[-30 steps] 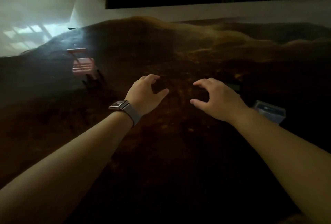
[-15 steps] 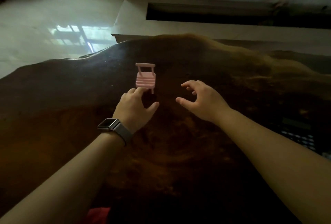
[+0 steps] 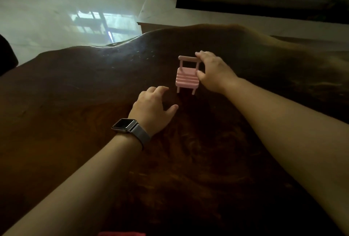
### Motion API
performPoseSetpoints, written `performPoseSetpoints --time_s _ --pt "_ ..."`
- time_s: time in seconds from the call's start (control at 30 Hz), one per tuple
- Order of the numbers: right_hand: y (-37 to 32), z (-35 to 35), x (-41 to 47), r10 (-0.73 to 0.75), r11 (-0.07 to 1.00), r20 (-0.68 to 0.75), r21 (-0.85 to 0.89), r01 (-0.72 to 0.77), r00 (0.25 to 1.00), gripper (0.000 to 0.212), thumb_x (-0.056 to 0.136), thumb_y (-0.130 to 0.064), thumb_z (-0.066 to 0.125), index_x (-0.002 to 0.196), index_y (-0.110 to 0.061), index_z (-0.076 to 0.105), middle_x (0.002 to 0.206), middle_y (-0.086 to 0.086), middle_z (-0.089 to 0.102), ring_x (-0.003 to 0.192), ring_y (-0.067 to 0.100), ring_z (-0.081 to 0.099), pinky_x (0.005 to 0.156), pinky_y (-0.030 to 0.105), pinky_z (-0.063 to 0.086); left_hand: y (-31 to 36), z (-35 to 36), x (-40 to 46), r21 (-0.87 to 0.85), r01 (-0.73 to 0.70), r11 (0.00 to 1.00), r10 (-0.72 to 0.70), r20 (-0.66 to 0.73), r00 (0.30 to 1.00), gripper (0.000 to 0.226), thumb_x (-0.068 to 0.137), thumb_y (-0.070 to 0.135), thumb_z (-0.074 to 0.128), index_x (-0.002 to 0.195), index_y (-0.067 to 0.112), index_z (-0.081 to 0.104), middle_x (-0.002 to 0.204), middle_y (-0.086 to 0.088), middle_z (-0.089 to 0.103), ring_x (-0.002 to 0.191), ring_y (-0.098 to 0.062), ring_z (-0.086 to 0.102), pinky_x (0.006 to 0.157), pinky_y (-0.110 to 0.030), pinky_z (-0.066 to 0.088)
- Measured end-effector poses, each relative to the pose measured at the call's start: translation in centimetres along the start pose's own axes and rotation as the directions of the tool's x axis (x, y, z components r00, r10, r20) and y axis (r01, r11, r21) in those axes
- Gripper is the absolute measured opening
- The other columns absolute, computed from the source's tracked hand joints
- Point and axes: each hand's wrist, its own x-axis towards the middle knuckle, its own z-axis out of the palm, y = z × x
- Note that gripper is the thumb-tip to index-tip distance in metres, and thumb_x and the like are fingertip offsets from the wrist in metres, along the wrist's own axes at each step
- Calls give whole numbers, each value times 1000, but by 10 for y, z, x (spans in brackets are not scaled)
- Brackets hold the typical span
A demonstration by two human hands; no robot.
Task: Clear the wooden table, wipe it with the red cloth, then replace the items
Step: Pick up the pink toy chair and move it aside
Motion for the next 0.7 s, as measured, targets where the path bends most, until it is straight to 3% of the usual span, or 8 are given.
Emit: performPoseSetpoints --time_s 0.13,0.3,0.47,0.7 --pt "-6 9 14 48 999 31 3 -49 998 61 97 -17 63 152 -23 38 148 3 47 130 23 48 98 40 45 -6 1 -4 8 -5 1000 4 31 999 64 84 51 65 140 27 45 130 -1 56 117 -23 52 93 -46 51" --pt "-2 3 4 39 998 6 50 -39 999 20 101 -22 58 120 -23 63 109 0 60 96 16 60 80 35 51 1 3 -7 13 -18 1000 17 59 998 62 84 49 66 139 27 47 129 -1 56 117 -22 52 93 -43 51" --pt "20 -18 -41 -8 992 26 129 4 1000 13 100 -20 58 111 -25 64 98 -7 60 86 8 60 70 26 47 33 9 -15 -21 -74 997 75 95 993 54 85 45 68 133 27 52 125 1 57 111 -19 54 90 -41 52" --pt "96 -77 -134 59 983 95 170 -74 994 13 99 -23 62 107 -31 66 95 -12 63 86 5 62 67 23 46 120 39 -43 -84 -196 977 207 168 964 54 84 53 63 132 30 53 124 4 58 108 -16 55 87 -39 53"
